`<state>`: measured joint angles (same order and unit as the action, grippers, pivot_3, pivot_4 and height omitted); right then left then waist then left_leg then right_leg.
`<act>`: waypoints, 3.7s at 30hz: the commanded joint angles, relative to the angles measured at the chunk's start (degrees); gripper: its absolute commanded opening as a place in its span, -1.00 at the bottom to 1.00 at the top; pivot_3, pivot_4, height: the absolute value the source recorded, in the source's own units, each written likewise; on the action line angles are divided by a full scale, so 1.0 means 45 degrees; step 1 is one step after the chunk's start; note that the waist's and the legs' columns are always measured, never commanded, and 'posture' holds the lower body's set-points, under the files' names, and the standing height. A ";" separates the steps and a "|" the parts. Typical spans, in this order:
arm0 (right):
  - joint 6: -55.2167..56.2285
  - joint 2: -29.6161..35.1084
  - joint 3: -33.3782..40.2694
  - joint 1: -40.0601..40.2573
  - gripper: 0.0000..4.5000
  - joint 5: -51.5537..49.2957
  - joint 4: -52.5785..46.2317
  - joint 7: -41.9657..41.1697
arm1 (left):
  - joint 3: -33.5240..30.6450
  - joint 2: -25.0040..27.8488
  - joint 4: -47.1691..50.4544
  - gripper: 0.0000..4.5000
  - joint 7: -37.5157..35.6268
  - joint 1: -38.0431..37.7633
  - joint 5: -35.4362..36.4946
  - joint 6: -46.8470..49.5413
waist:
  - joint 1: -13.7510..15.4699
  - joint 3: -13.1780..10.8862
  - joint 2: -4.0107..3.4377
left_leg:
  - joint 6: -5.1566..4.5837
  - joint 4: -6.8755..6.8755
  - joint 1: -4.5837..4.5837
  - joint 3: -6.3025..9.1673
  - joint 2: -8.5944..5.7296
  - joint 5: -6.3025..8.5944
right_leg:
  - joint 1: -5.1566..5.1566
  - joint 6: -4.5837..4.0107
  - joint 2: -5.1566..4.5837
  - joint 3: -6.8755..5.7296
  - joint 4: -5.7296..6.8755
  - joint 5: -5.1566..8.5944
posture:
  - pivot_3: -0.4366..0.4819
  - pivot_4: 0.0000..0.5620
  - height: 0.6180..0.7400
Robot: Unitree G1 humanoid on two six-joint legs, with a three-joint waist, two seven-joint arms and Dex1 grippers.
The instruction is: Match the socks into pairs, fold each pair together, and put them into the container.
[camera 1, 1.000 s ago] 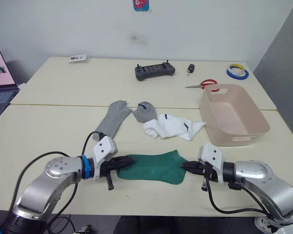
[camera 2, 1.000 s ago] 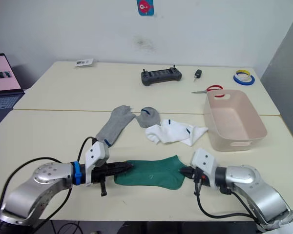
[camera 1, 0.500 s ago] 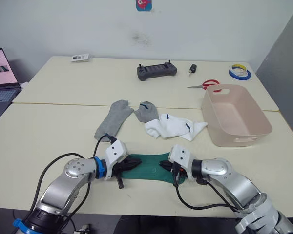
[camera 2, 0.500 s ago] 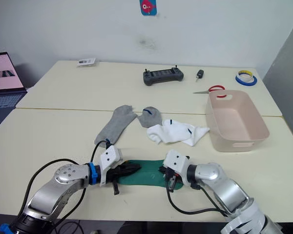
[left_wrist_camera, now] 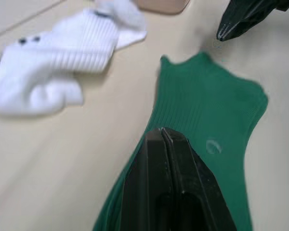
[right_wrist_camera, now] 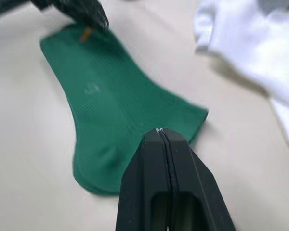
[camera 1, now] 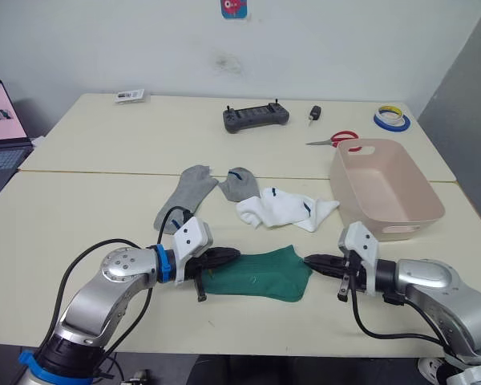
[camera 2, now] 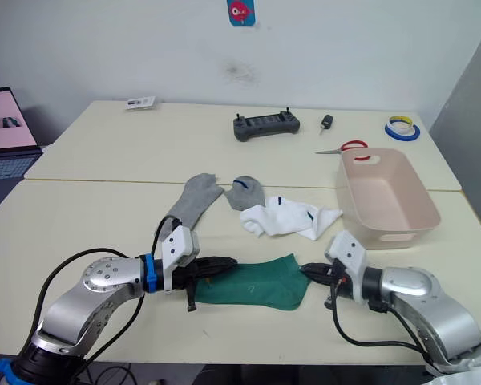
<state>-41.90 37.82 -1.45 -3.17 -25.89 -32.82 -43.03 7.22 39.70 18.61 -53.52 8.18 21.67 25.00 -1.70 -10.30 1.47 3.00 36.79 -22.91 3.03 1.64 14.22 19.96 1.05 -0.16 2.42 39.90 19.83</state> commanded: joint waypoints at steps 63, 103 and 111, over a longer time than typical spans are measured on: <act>-0.2158 0.0749 -0.3097 -0.3256 -0.99 0.0326 -0.1978 -0.0496 | 0.2077 -0.2288 -0.1811 -1.00 0.1253 0.0860 -0.2377 -0.0202 | 0.0009 0.0020 -0.0007 | 0.0000 0.0018 -0.0002 0.0010 -0.0004 -0.0001 | -0.0006 0.0000 0.0010 -0.0003 0.0005 -0.0001 | -0.05 -0.47 0.94; -0.4175 -0.3351 -0.5067 -0.5722 -0.40 -0.0465 0.1446 0.0797 | -0.0332 -0.0303 -0.0328 -1.00 0.0363 -0.0805 -0.1089 -0.0888 | -0.0054 0.0013 -0.0016 | -0.0002 0.0005 -0.0008 0.0010 0.0013 0.0000 | 0.0031 -0.0002 0.0005 -0.0002 0.0017 -0.0001 | -0.05 -0.47 0.94; -0.4634 -0.2429 -0.4157 -0.5629 0.91 -0.1335 0.0260 0.0398 | -0.2934 0.0229 0.0272 -1.00 0.0774 -0.1517 0.0233 0.0384 | -0.0025 0.0007 -0.0019 | -0.0002 0.0005 -0.0017 0.0010 0.0005 0.0001 | 0.0035 -0.0002 -0.0009 -0.0005 0.0012 -0.0001 | -0.05 -0.47 0.94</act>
<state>-62.61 26.19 -22.43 -28.45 -30.34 -28.61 -40.05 -3.36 40.00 17.86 -50.34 1.47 21.16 26.32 -1.82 -10.27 1.38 2.99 36.81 -23.00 3.09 1.66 14.22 20.12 1.05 -0.20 2.38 39.95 19.83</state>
